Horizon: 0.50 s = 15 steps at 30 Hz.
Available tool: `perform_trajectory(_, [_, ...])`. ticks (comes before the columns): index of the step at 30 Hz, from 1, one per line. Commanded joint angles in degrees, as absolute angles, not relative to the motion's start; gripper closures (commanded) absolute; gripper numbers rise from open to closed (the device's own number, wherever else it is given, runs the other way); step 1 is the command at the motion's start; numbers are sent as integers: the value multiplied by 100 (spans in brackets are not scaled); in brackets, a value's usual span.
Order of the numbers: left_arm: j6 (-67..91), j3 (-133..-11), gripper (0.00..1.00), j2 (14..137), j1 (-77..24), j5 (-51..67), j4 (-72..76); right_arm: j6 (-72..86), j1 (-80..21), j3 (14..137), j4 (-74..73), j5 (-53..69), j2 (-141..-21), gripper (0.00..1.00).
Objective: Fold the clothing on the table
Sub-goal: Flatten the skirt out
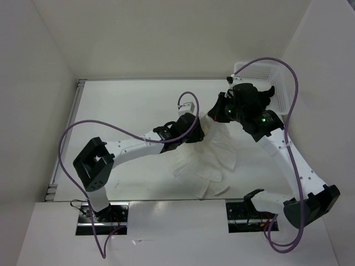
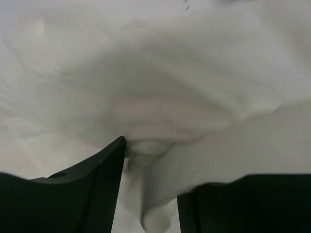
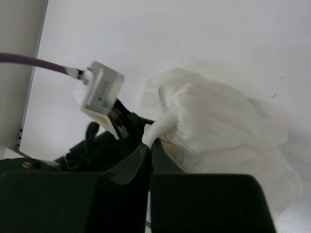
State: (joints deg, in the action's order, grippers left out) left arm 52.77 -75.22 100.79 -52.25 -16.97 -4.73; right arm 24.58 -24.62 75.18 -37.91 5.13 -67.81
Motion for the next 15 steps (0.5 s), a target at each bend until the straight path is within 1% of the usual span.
perform_trajectory(1, [5449,-7392,49,10221,-5317,-1846,-535,2443,-2522,8077,-3595,527,-6838,100])
perform_trajectory(5, [5449,-7243,50,10301,-5317,-1846,-773,2312,-2522,8638,-3647,300,-7039,100])
perform_trajectory(10, [5502,-6812,50,9854,-5317,-1994,-975,2127,-2522,9227,-3771,-176,-7321,100])
perform_trajectory(15, [5502,-6549,50,9520,-5317,-2224,-1282,2074,-2207,9290,-3700,-403,-7383,100])
